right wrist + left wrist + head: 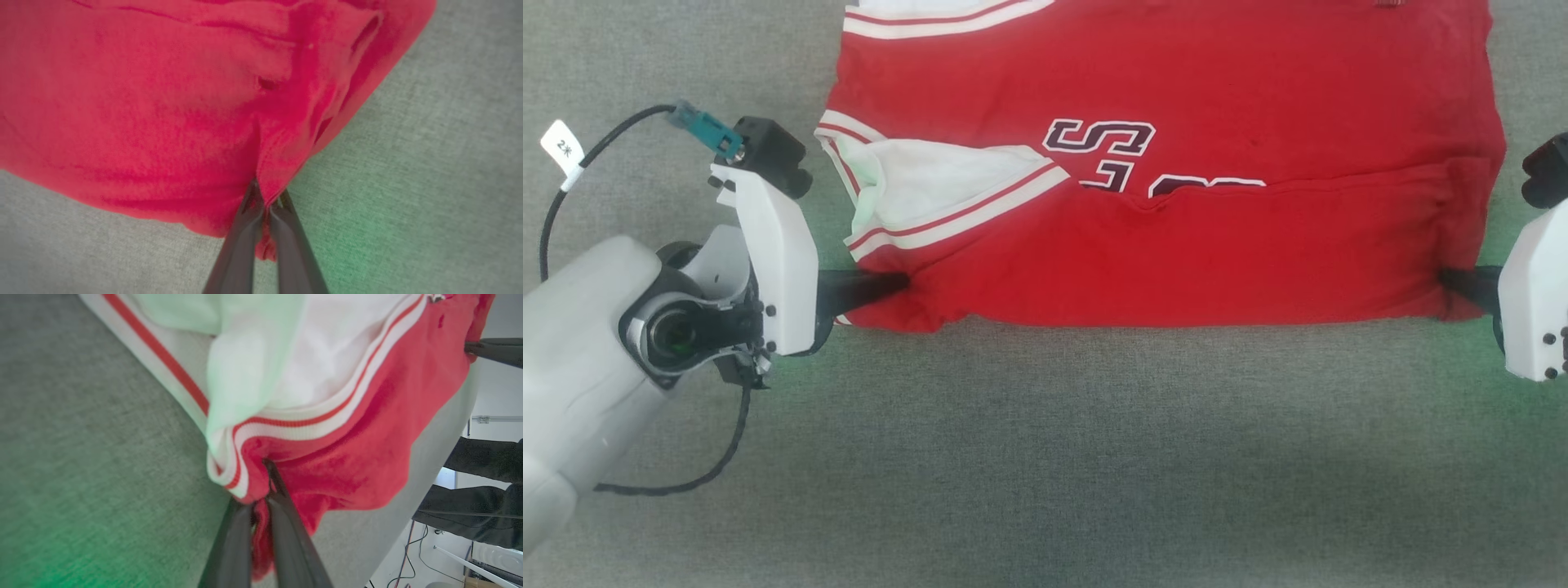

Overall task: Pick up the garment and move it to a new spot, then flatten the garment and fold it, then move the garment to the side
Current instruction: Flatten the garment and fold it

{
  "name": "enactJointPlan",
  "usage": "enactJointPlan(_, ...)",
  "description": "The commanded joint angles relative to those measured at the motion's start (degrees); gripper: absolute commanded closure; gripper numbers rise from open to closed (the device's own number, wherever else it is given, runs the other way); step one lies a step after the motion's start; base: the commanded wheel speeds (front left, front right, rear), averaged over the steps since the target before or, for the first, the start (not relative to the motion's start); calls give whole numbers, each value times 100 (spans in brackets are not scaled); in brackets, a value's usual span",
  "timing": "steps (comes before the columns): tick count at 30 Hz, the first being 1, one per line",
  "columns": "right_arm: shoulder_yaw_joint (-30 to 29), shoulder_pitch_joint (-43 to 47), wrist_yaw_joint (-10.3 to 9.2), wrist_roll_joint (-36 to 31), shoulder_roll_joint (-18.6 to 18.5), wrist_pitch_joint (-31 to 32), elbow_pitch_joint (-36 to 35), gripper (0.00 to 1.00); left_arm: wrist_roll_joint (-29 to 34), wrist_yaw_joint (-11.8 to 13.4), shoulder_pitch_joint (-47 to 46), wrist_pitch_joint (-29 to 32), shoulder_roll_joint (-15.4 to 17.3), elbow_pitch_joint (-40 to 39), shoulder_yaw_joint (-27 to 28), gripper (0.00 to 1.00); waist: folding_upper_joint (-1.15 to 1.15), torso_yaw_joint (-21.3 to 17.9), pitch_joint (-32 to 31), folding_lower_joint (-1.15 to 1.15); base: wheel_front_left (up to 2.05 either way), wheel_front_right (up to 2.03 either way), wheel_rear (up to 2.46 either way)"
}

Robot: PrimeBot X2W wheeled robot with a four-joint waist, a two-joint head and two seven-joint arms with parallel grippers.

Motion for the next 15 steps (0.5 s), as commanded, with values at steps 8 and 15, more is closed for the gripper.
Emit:
enactJointPlan(8, 36, 634, 2, 151, -54, -87, -214, 100, 9, -38, 701, -324, 276, -569, -100, 100, 0, 46, -414, 0, 0, 0, 0)
enactJointPlan(15, -99, 1435, 1, 497, -476, -20, -551, 100, -112, -12, 1425, -772, 1011, -1742, -68, 100, 0, 199, -746, 0, 0, 0, 0)
